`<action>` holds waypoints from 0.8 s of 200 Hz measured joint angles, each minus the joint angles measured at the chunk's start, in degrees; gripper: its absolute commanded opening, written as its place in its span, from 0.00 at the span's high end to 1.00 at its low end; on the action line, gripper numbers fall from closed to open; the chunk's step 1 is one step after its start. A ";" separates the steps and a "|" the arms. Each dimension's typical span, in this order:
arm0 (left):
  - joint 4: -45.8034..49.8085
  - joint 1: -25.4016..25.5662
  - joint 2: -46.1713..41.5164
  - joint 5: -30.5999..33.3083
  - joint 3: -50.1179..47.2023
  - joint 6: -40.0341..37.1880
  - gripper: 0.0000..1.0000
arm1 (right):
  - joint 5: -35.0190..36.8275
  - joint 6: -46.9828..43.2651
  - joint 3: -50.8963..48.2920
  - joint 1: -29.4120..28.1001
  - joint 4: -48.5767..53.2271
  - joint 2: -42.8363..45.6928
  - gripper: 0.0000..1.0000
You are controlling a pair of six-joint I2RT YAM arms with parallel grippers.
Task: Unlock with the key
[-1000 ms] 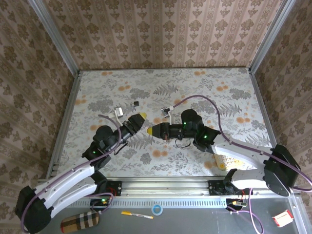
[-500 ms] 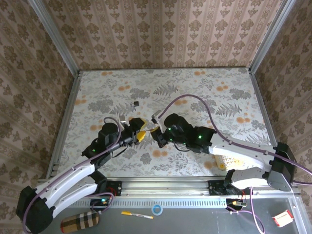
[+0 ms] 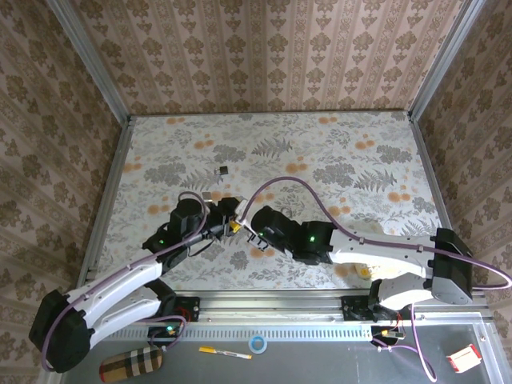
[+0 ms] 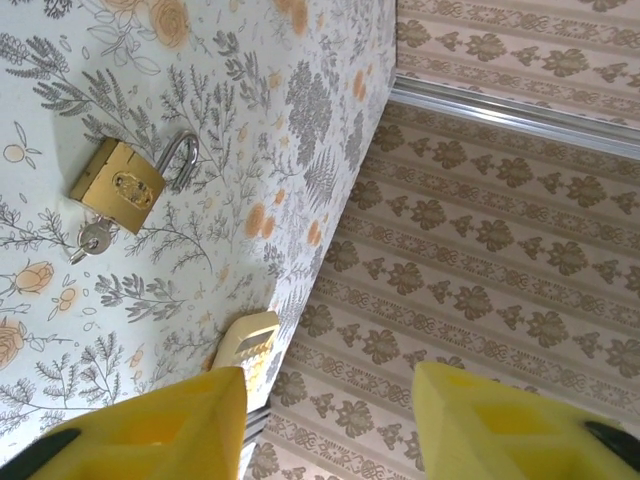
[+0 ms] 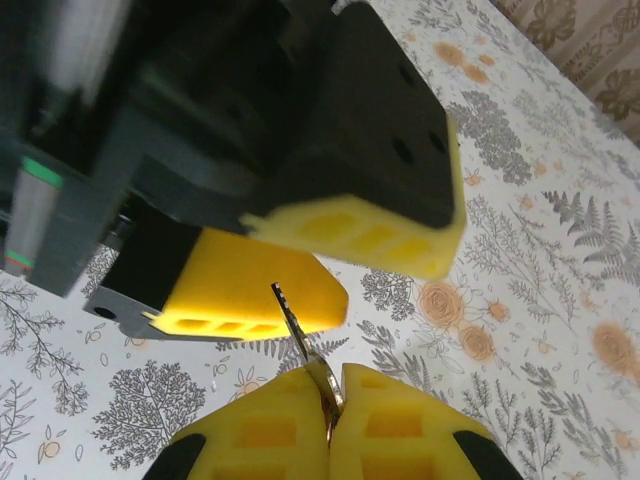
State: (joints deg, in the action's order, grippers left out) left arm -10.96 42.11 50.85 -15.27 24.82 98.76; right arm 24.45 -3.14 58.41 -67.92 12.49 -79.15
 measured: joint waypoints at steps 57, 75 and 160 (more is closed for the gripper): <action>-1.07 0.24 2.01 0.02 0.02 0.66 0.87 | 5.49 -3.50 0.02 -2.21 -3.26 -3.48 1.00; -1.49 0.13 2.01 0.11 0.02 1.09 0.99 | 6.73 -4.22 0.00 -2.64 -3.34 -3.48 1.00; 5.55 -0.17 -0.17 0.81 3.39 -3.85 1.00 | 6.80 -1.99 -0.94 -3.15 -5.20 -2.69 0.60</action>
State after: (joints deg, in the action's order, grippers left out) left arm -5.41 41.93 50.68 -14.46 28.21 94.91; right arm 31.24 -5.13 57.47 -71.07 7.29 -81.84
